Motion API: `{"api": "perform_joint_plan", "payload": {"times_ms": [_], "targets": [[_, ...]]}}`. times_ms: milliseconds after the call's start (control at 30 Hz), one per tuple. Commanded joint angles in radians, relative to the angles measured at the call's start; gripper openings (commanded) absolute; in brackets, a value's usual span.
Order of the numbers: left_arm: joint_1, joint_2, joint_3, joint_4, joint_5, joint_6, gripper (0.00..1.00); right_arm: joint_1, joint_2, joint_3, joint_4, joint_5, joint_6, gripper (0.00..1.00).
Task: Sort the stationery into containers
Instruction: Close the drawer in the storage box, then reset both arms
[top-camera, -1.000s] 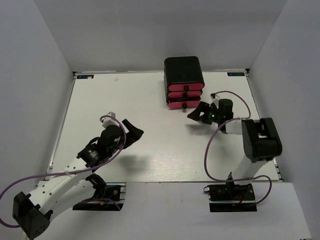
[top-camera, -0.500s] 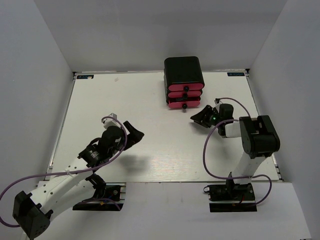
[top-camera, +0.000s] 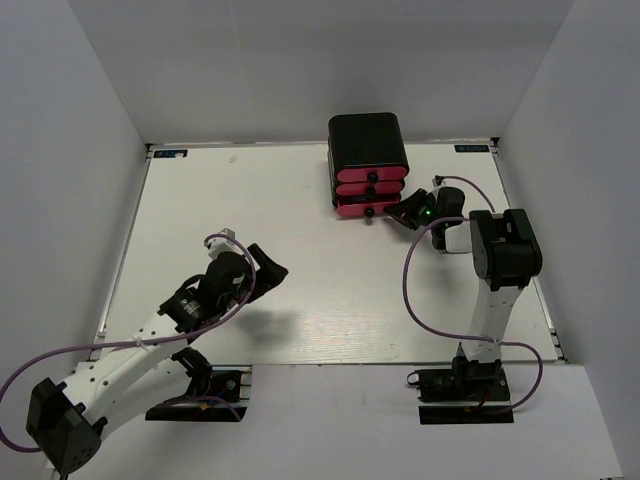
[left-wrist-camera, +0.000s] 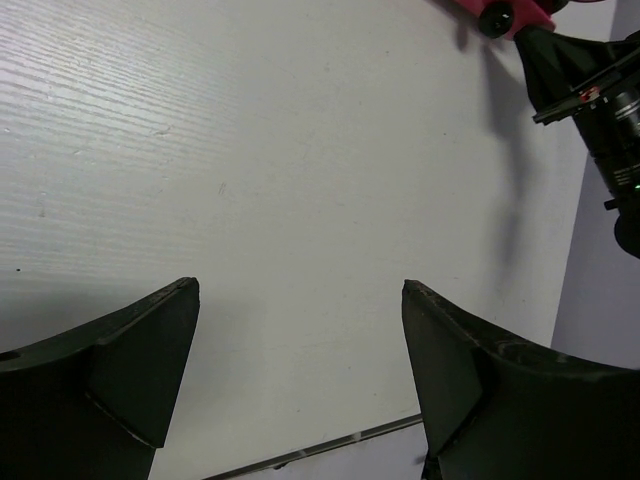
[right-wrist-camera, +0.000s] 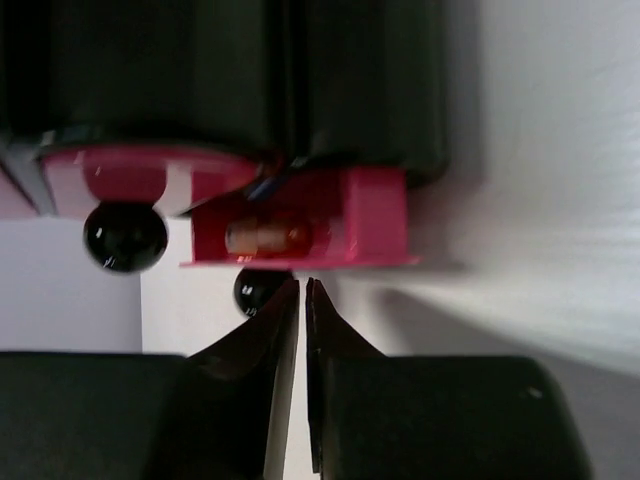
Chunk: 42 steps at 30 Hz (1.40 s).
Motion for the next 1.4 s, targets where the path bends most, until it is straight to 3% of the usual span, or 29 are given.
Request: {"api": "perform_joint_plan", "payload": {"times_ms": [0, 467, 733, 833, 867, 900, 933, 967, 1000, 1033, 1100, 1133, 1233, 1367], "targets": [[0.004, 0.029, 0.018, 0.02, 0.005, -0.005, 0.92, -0.015, 0.033, 0.068, 0.026, 0.024, 0.017, 0.11], [0.004, 0.04, 0.036, 0.0, 0.005, -0.005, 0.92, -0.026, 0.11, 0.175, 0.012, 0.046, 0.02, 0.09], [0.004, 0.031, 0.036, 0.0, 0.005, -0.005, 0.92, -0.042, 0.006, 0.04, 0.051, -0.056, -0.037, 0.09], [0.004, 0.022, 0.036, 0.012, 0.005, 0.006, 0.92, -0.046, -0.093, -0.076, 0.017, -0.155, -0.164, 0.16], [0.004, 0.022, 0.036, 0.026, 0.014, 0.016, 0.92, -0.048, -0.117, -0.092, -0.051, -0.168, -0.322, 0.19], [0.004, 0.022, 0.036, 0.026, 0.014, 0.017, 0.92, -0.046, -0.175, -0.096, -0.099, -0.181, -0.384, 0.28], [0.004, 0.022, 0.036, 0.051, 0.025, 0.03, 0.92, -0.042, -0.236, -0.095, -0.265, -0.169, -0.447, 0.33], [0.004, 0.022, 0.036, 0.062, 0.025, 0.056, 0.92, -0.039, -0.296, -0.09, -0.321, -0.162, -0.627, 0.41], [0.004, 0.022, 0.045, 0.062, 0.037, 0.072, 0.97, -0.037, -0.347, -0.072, -0.43, -0.113, -0.675, 0.78], [-0.005, 0.031, 0.06, 0.071, 0.037, 0.085, 0.98, -0.035, -0.396, -0.058, -0.552, -0.087, -0.739, 0.9], [-0.005, 0.046, 0.094, 0.071, 0.047, 0.138, 1.0, -0.04, -0.457, 0.007, -0.653, -0.016, -0.819, 0.9], [-0.005, 0.046, 0.105, 0.071, 0.056, 0.15, 1.0, -0.039, -0.5, 0.025, -0.784, 0.011, -0.85, 0.9], [-0.005, 0.057, 0.128, 0.071, 0.065, 0.202, 1.0, -0.045, -0.612, 0.065, -0.906, 0.1, -0.881, 0.9], [-0.005, 0.045, 0.151, 0.094, 0.065, 0.234, 1.0, -0.043, -0.769, 0.023, -0.919, 0.156, -0.947, 0.9]]}}
